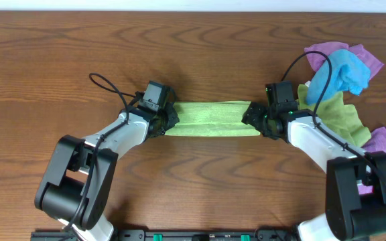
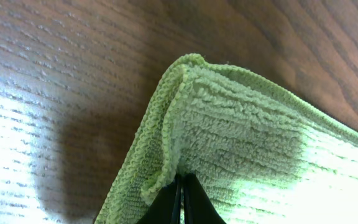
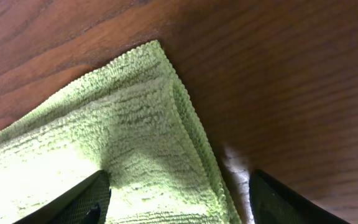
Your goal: Fold the cloth
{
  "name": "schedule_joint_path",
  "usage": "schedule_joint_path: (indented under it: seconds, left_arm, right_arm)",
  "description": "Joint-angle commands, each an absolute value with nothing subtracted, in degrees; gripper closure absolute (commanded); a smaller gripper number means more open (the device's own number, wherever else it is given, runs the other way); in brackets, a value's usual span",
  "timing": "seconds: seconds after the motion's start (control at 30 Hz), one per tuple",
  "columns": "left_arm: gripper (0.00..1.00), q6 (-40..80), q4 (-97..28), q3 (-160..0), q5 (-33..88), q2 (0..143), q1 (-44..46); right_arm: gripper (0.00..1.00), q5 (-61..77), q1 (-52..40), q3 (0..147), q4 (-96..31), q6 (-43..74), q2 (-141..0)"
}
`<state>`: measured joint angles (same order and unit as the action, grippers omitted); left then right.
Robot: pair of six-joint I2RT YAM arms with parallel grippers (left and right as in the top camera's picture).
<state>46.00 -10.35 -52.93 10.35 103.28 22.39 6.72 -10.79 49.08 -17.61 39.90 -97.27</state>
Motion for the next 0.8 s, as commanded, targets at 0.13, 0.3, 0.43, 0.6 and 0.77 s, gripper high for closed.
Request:
schedule_joint_path:
  seconds: [0.13, 0.3, 0.43, 0.6, 0.77]
  left_arm:
    - [0.94, 45.01, -13.26, -50.15, 11.86, 105.97, 24.05]
    - [0.94, 44.99, -13.30, -50.15, 11.88, 105.97, 24.03]
    - [0.94, 44.99, -13.30, -50.15, 11.88, 105.97, 24.03]
    - [0.94, 45.04, -13.23, -50.17, 11.97, 105.97, 23.99]
    - [0.94, 45.04, -13.23, -50.17, 12.38, 105.95, 23.92]
  right_arm:
    - [0.32, 8.67, -10.59, 48.90, -17.12, 39.75, -101.91]
    - [0.71, 10.96, -10.59, 48.90, -15.64, 36.95, -104.18]
    - [0.99, 10.63, -10.46, 48.93, -14.74, 35.92, -103.33]
    - [0.99, 10.57, -10.46, 48.93, -14.83, 35.46, -98.41]
    - [0.99, 11.03, -10.59, 48.93, -14.90, 35.48, -92.18]
